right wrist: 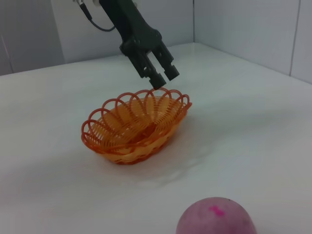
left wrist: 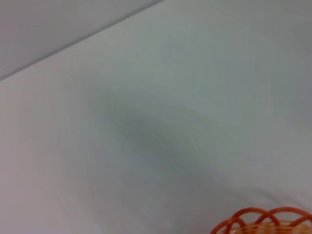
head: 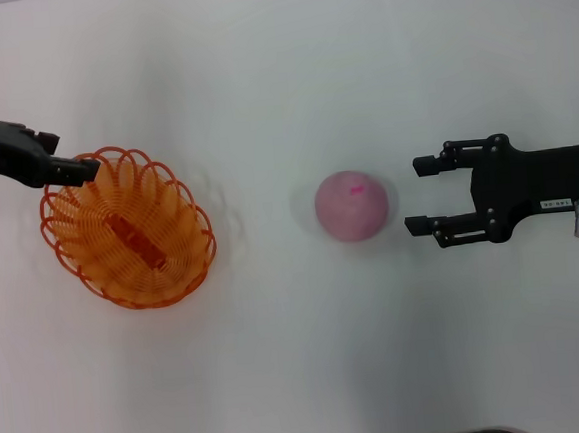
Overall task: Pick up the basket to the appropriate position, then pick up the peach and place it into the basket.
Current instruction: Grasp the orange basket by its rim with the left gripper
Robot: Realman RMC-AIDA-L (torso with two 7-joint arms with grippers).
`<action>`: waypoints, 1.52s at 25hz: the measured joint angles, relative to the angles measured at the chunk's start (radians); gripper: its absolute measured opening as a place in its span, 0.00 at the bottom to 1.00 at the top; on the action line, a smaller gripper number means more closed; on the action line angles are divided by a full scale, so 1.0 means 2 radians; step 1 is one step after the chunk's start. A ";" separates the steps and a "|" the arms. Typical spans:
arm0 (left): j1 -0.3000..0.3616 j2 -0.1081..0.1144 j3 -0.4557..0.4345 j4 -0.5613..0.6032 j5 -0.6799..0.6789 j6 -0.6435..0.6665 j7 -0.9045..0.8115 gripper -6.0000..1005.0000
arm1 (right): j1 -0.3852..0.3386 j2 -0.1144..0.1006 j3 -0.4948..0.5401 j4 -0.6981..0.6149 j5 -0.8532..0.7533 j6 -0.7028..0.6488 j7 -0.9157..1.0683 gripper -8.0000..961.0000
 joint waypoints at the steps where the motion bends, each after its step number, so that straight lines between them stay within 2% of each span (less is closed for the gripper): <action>1: -0.002 0.000 0.003 -0.002 0.005 -0.005 -0.001 0.67 | 0.000 0.000 0.000 0.000 0.000 0.000 0.000 0.83; 13: -0.062 0.002 0.009 -0.059 0.089 -0.025 -0.015 0.66 | 0.002 0.000 0.000 0.000 0.000 0.001 0.001 0.83; 20: -0.082 0.006 0.009 -0.095 0.119 -0.039 -0.019 0.66 | 0.002 0.000 0.000 0.001 0.000 0.003 0.001 0.83; 36: -0.086 -0.003 0.031 -0.104 0.131 -0.042 -0.020 0.65 | 0.004 0.001 0.001 0.001 0.000 0.004 0.002 0.83; 38: -0.086 -0.003 0.039 -0.104 0.132 -0.042 -0.021 0.61 | 0.004 0.001 0.001 0.001 0.000 0.004 0.002 0.83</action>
